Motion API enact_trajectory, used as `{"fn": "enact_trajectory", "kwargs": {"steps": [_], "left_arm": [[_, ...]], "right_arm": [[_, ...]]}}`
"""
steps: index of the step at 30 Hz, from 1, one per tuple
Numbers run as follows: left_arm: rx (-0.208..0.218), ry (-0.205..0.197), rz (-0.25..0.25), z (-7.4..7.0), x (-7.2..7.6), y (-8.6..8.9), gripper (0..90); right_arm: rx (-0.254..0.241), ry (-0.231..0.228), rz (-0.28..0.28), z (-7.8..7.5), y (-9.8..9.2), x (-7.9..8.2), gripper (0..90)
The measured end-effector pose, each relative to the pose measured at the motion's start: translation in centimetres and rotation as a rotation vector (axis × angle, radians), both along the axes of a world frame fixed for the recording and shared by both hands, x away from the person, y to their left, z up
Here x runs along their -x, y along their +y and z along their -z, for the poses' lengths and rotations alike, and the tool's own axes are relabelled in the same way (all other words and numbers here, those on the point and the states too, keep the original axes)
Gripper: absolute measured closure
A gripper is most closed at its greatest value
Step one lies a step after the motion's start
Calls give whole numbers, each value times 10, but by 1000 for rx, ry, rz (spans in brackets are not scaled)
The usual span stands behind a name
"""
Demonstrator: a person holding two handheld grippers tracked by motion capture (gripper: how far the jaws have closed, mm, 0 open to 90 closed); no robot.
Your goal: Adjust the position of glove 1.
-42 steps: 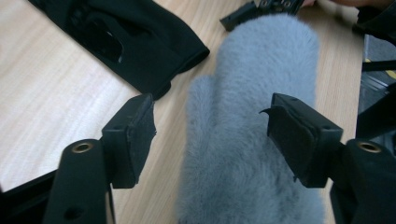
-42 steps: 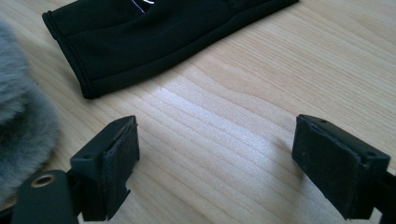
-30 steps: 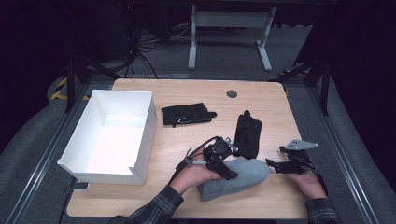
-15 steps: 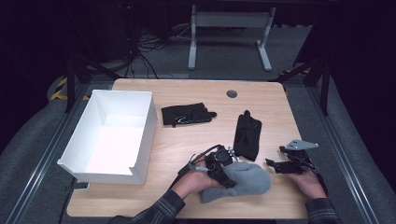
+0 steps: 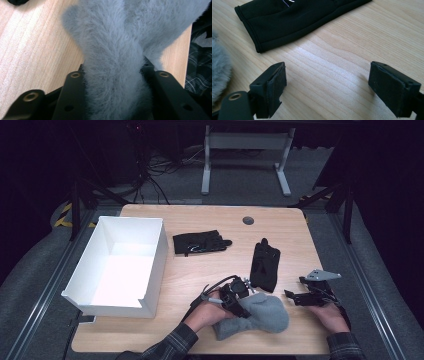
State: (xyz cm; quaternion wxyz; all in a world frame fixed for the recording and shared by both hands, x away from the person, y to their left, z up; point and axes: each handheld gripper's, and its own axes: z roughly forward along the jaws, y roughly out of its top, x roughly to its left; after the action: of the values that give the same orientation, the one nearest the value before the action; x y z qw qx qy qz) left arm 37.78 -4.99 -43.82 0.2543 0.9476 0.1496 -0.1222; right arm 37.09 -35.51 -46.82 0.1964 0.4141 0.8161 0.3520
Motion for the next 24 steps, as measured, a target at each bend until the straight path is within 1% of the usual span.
{"fn": "enact_trajectory", "kwargs": {"steps": [3, 7, 9, 11, 13, 15, 17, 20, 23, 24], "left_arm": [[26, 18, -12, -2, -3, 5, 668], [32, 18, -24, -6, -5, 9, 675], [33, 10, -47, -10, -6, 12, 675], [48, 2, -67, -13, -8, 15, 674], [56, 8, -74, -16, -10, 19, 674], [64, -4, -80, -19, -12, 22, 673], [67, -6, -89, -23, -13, 25, 672], [84, -22, -114, -31, -15, 31, 672], [106, -28, -143, -38, -16, 37, 672], [106, -33, -150, -40, -17, 39, 672]], "right_arm": [[0, 0, 0, 0, 0, 0, 154], [0, 0, 0, 0, 0, 0, 154], [0, 0, 0, 0, 0, 0, 154], [0, 0, 0, 0, 0, 0, 154], [1, 0, 0, 0, 0, 0, 154], [0, 0, 0, 0, 0, 0, 154], [0, 0, 0, 0, 0, 0, 154], [0, 0, 0, 0, 0, 0, 154], [0, 0, 0, 0, 0, 0, 154], [0, 0, 0, 0, 0, 0, 154]]}}
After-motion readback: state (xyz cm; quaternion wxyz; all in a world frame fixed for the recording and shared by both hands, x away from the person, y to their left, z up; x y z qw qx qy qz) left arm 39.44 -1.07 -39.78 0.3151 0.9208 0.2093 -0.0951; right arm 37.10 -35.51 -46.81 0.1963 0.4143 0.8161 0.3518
